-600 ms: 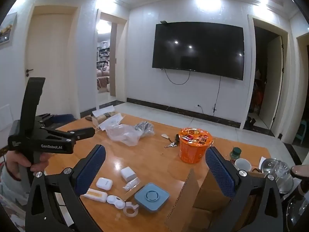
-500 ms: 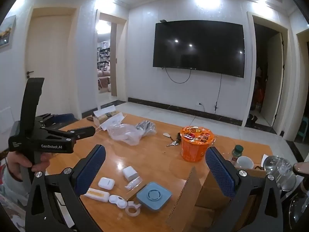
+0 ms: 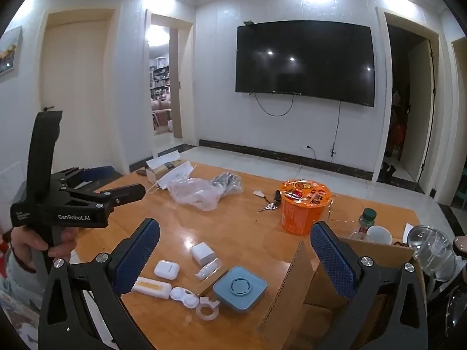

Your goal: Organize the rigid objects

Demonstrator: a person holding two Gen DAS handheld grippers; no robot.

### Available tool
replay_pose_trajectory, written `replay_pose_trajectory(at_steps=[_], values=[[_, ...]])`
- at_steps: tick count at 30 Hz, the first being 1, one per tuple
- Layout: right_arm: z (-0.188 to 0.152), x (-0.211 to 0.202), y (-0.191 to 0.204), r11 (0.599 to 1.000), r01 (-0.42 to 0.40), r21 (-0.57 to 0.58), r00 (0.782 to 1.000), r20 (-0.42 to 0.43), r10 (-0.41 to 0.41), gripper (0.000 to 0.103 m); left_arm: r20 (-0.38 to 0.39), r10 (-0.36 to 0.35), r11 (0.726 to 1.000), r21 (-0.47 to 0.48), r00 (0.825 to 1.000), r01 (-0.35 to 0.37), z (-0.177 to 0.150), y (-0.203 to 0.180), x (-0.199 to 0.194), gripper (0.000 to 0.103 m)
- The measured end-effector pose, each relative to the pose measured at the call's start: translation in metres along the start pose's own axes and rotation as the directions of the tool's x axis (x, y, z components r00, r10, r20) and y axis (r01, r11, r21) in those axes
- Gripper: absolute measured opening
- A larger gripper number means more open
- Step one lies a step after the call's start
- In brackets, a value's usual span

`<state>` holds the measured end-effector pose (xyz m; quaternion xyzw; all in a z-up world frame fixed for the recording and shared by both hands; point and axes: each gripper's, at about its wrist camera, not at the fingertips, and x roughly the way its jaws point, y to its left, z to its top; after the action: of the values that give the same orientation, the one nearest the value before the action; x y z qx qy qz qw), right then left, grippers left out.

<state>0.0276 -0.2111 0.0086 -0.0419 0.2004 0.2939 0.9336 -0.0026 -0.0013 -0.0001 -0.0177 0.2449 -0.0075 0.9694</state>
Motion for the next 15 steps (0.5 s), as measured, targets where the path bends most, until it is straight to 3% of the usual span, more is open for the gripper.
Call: replay_pose_trajectory(at_steps=[15], values=[[-0.0033, 0.0053, 0.0038, 0.999, -0.054, 0.009, 0.998, -0.01, 0.054, 0.103, -0.011, -0.033, 0.999, 0.006, 0.999, 0.033, -0.0025, -0.006, 0.0005, 0.102]])
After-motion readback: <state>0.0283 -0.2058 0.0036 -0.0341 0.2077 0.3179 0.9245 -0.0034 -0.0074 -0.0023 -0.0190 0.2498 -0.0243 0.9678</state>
